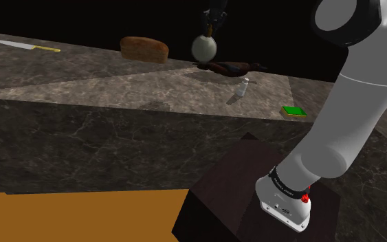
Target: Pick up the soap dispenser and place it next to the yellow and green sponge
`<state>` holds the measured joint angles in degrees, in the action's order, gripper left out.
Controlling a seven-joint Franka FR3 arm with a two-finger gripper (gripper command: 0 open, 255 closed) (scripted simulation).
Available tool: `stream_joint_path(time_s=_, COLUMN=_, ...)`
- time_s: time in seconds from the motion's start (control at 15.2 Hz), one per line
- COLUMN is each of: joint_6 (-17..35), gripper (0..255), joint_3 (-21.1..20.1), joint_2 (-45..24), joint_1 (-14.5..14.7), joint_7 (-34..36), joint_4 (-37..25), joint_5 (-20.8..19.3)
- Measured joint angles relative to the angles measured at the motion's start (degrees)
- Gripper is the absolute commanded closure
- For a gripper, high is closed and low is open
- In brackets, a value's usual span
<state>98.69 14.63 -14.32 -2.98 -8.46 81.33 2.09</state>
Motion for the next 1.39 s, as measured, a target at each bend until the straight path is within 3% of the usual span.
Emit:
stream_joint_path(time_s=0.66, joint_6=-8.45, gripper=255, joint_3=0.13, joint_2=-1.99, joint_1=-0.64, joint_7=-0.28, joint_4=-10.42, joint_5=0.53)
stream_joint_path(time_s=1.39, joint_6=-5.35, gripper=255, joint_3=4.36, joint_2=9.02, joint_1=-5.88, joint_7=-10.34, joint_4=3.29, joint_5=-1.25)
